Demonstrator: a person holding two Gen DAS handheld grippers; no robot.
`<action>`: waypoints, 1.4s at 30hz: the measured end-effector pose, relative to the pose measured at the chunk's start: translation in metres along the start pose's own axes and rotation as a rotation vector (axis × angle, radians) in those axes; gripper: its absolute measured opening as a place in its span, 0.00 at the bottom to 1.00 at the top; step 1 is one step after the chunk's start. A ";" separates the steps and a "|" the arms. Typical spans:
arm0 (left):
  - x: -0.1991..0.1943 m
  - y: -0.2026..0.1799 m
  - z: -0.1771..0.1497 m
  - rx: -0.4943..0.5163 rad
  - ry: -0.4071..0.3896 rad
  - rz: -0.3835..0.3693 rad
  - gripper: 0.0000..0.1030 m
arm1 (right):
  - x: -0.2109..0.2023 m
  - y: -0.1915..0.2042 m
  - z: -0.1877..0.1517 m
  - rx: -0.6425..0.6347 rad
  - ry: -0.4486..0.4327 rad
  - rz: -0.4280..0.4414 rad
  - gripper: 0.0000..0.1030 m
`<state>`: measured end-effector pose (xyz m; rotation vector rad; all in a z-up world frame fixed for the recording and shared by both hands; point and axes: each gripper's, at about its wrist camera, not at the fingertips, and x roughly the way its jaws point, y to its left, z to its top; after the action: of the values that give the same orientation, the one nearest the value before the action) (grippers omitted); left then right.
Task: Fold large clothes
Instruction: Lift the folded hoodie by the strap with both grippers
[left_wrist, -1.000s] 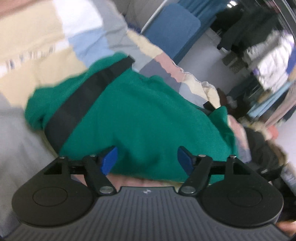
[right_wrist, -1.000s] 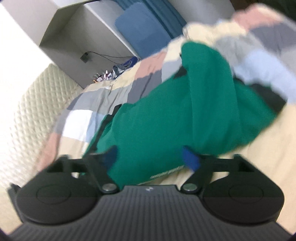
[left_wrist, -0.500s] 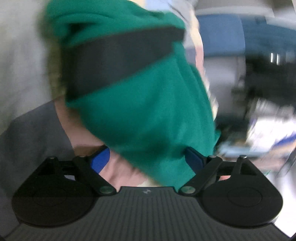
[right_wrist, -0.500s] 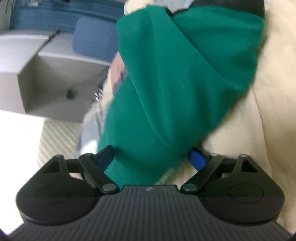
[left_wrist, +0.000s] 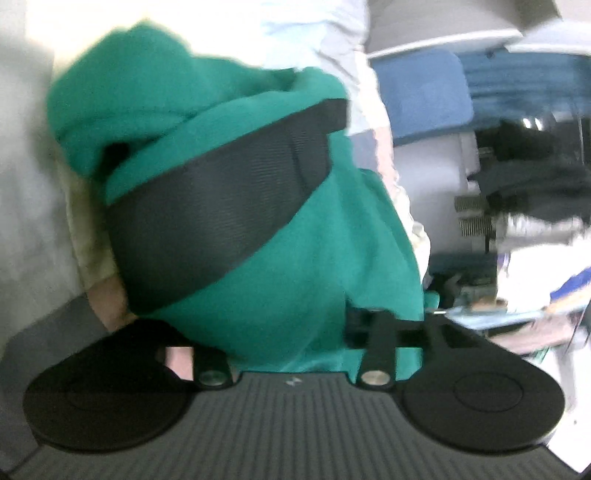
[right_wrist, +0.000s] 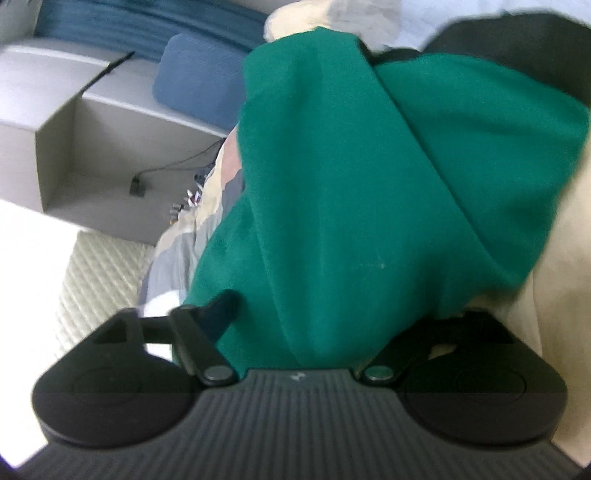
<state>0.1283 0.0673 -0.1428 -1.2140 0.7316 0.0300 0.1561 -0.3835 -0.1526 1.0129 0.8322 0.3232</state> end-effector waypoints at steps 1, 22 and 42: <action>-0.005 -0.004 -0.001 0.035 -0.014 -0.010 0.30 | -0.002 0.004 0.002 -0.027 -0.002 -0.005 0.46; -0.179 -0.030 -0.078 0.224 -0.041 -0.106 0.24 | -0.173 0.052 -0.053 -0.348 -0.010 0.084 0.32; -0.179 -0.053 -0.061 0.284 -0.012 -0.141 0.56 | -0.181 0.075 -0.036 -0.306 -0.048 0.179 0.57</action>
<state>-0.0199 0.0582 -0.0138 -0.9895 0.6147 -0.1776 0.0193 -0.4305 -0.0151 0.8052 0.6271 0.5592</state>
